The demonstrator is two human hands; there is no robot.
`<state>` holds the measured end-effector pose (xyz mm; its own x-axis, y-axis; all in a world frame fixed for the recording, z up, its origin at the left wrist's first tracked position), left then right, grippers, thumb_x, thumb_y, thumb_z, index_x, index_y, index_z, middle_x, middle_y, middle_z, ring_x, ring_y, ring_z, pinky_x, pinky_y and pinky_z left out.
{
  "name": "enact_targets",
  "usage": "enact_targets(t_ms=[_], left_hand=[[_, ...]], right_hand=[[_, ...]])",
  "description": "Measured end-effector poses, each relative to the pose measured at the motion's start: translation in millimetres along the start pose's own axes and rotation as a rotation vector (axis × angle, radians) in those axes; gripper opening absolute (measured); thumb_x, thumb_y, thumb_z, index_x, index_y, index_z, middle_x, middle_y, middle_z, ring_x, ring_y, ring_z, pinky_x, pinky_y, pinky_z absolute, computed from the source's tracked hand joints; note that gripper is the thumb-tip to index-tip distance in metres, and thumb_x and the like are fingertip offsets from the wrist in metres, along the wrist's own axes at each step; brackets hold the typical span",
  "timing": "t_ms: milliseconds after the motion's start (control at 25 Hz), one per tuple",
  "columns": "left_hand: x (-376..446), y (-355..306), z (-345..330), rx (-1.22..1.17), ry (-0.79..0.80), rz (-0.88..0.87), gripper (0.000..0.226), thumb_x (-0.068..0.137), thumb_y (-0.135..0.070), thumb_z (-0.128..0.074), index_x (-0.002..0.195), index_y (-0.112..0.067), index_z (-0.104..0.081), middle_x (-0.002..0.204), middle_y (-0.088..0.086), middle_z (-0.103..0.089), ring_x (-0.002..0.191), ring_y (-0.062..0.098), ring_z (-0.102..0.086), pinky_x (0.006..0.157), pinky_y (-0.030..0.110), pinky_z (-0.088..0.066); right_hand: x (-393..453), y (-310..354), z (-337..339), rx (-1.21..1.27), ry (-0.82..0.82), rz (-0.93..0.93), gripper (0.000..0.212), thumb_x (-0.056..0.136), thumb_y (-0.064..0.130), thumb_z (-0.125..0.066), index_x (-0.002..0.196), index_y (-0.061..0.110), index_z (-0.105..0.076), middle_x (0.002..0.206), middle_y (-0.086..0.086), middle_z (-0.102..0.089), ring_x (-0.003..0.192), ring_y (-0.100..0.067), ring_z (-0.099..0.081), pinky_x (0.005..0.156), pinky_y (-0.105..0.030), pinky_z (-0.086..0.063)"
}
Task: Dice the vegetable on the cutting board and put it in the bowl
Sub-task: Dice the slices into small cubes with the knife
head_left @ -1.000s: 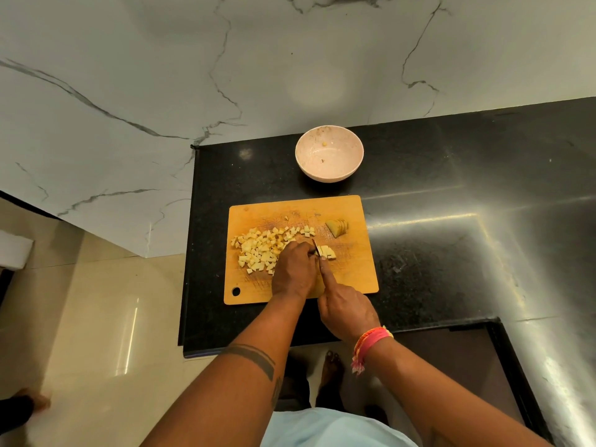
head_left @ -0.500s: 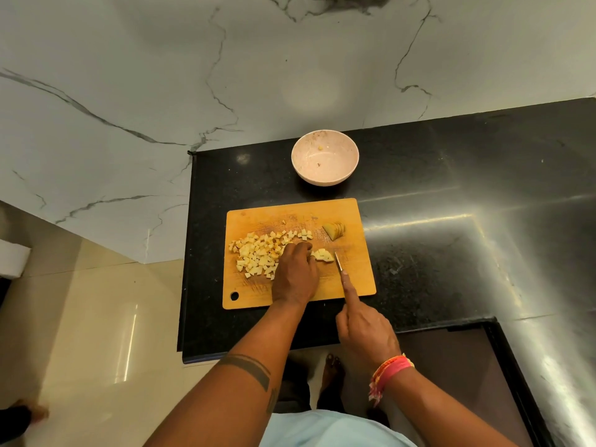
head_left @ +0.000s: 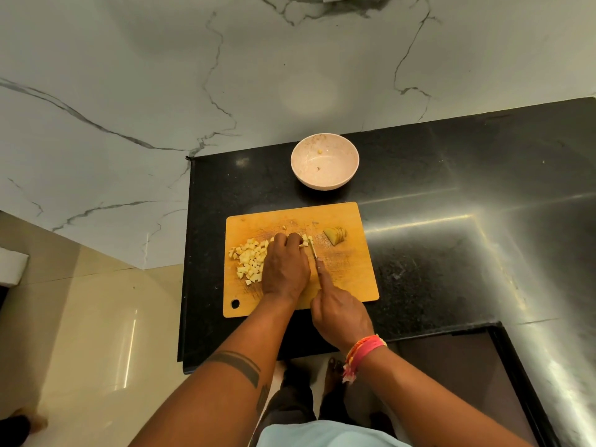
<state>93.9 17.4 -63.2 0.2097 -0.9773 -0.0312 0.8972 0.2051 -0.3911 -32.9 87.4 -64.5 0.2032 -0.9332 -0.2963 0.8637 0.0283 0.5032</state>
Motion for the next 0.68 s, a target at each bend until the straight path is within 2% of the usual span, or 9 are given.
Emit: enact_targets(t_ms=[200, 360, 680], left_hand=[[20.5, -48.9, -16.9, -0.151, 0.093, -0.122, 0.027, 0.099, -0.03, -0.06, 0.124, -0.02, -0.062, 0.125, 0.001, -0.055, 0.117, 0.022, -0.048, 0.092, 0.033, -0.046], [28.6, -57.6, -23.2, -0.179, 0.106, -0.115, 0.029, 0.097, -0.025, -0.066, 0.125, -0.021, -0.06, 0.127, -0.001, -0.058, 0.116, 0.021, -0.048, 0.093, 0.033, -0.045], [30.8, -48.8, -27.5, -0.256, 0.156, -0.103, 0.03, 0.098, -0.015, -0.059, 0.127, -0.022, -0.06, 0.13, -0.002, -0.051, 0.111, 0.017, -0.056, 0.092, 0.034, -0.053]], right_hand=[[-5.8, -33.2, 29.5, 0.05, -0.123, -0.12, 0.073, 0.1, 0.028, -0.039, 0.162, 0.035, -0.001, 0.063, 0.004, -0.054, 0.049, -0.016, -0.047, 0.048, -0.034, -0.035], [1.6, -38.9, 32.4, 0.066, -0.138, -0.136, 0.071, 0.101, 0.027, -0.039, 0.162, 0.033, -0.003, 0.06, 0.009, -0.048, 0.047, -0.011, -0.045, 0.045, -0.03, -0.029], [4.8, -41.0, 31.5, 0.121, -0.114, -0.124, 0.07, 0.102, 0.028, -0.039, 0.162, 0.035, -0.003, 0.062, 0.007, -0.052, 0.05, -0.012, -0.049, 0.047, -0.031, -0.036]])
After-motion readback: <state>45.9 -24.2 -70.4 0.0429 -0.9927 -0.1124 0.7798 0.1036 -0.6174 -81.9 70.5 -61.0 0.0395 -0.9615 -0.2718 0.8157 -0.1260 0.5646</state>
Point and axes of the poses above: each hand's wrist, its own x-axis towards the middle knuckle, its own z-axis out of the back of the hand, y = z × x, the point moved 4 cm from there along x, towards the middle knuckle
